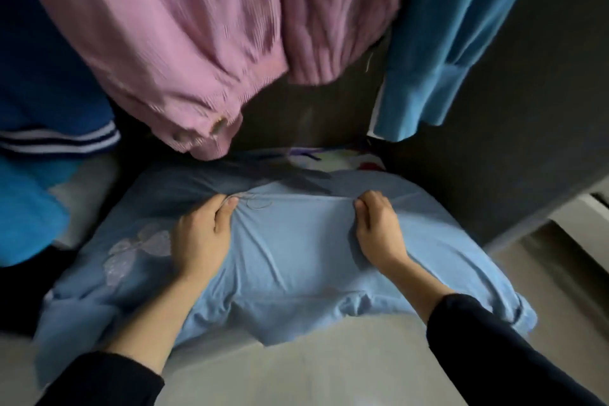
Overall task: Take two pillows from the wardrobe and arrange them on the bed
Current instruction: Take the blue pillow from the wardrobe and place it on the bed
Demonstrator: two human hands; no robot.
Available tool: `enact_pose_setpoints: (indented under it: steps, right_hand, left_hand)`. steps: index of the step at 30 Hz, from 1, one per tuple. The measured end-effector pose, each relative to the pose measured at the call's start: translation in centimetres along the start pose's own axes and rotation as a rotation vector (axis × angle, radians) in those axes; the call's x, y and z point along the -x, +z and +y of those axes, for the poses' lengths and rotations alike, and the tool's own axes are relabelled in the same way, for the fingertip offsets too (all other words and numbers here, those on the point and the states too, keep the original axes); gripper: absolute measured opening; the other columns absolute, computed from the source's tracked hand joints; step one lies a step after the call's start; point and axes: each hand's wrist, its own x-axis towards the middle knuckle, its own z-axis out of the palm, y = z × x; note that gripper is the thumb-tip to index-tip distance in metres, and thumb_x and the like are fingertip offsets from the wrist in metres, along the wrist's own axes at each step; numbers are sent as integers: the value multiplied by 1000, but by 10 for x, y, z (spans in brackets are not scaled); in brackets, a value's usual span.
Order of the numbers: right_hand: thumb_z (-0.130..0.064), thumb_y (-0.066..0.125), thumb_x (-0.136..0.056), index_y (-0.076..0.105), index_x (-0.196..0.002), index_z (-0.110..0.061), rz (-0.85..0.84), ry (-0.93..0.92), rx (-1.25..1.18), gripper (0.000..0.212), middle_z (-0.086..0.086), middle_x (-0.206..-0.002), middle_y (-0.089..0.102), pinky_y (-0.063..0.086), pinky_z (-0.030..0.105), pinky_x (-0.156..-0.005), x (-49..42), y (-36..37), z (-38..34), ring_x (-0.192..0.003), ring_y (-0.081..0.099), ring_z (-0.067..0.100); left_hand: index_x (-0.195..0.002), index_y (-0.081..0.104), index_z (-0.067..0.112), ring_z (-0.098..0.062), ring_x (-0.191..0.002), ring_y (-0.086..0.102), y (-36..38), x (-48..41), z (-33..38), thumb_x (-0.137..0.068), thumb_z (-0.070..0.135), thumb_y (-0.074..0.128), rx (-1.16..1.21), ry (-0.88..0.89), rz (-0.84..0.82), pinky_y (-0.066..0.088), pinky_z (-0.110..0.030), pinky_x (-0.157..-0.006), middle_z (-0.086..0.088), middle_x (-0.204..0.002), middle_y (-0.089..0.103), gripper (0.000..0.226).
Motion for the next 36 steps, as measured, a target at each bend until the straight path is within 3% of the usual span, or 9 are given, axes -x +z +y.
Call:
enact_pose_setpoints:
  steps: [4, 8, 12, 18, 24, 30, 34, 36]
  right_hand:
    - [-1, 46, -92, 44, -71, -7, -4, 158, -19, 23, 14, -72, 48, 22, 28, -63, 58, -74, -41, -73, 48, 33]
    - [-5, 47, -93, 43, -70, -9, 15, 324, 20, 24, 9, -73, 47, 19, 25, -61, 119, -157, -64, -73, 47, 30]
    - [-5, 48, -92, 47, -70, -3, 27, 419, 95, 22, 18, -74, 54, 21, 28, -61, 171, -249, -83, -72, 49, 33]
    - [-7, 48, -92, 50, -72, -1, 58, 431, 220, 21, 21, -76, 56, 30, 36, -67, 212, -402, -97, -75, 50, 36]
    - [-10, 48, -93, 46, -68, -5, 152, 431, 298, 25, 19, -78, 58, 36, 40, -70, 217, -547, -55, -79, 51, 35]
    - [-10, 49, -92, 47, -68, -5, 260, 418, 381, 25, 18, -76, 58, 30, 36, -65, 193, -679, 20, -77, 52, 34]
    - [-8, 51, -91, 46, -68, -6, 290, 383, 434, 24, 18, -76, 56, 38, 44, -72, 149, -753, 70, -80, 52, 36]
    - [-8, 51, -91, 48, -69, -4, 298, 384, 454, 23, 18, -76, 56, 40, 46, -73, 119, -787, 98, -80, 52, 36]
  left_hand:
    - [-66, 53, 10, -37, -61, 55, -60, 3, 52, -91, 25, 53, 13, 88, -165, 29, -31, -53, -17, -60, 60, 29]
    - [-70, 62, 8, -35, -64, 59, -105, 23, 120, -87, 32, 51, 28, 183, -314, 35, -37, -56, -16, -65, 65, 31]
    - [-74, 63, 11, -36, -69, 61, -139, 55, 190, -88, 38, 47, 68, 238, -437, 47, -39, -57, -16, -70, 68, 34]
    - [-71, 59, 12, -33, -69, 60, -165, 98, 312, -92, 35, 49, 145, 211, -557, 37, -32, -53, -11, -70, 68, 32]
    - [-61, 42, 12, -36, -62, 55, -144, 117, 452, -92, 32, 49, 205, 290, -665, 32, -35, -51, -15, -61, 62, 38]
    - [-71, 61, 8, -39, -72, 61, -89, 114, 594, -91, 32, 52, 198, 484, -707, 44, -42, -57, -19, -71, 69, 33]
    - [-80, 68, 11, -35, -80, 64, -40, 101, 674, -90, 35, 53, 285, 524, -702, 49, -41, -63, -15, -81, 73, 30]
    - [-85, 69, 16, -28, -76, 65, -10, 88, 711, -89, 38, 54, 336, 525, -708, 45, -34, -59, -10, -78, 74, 27]
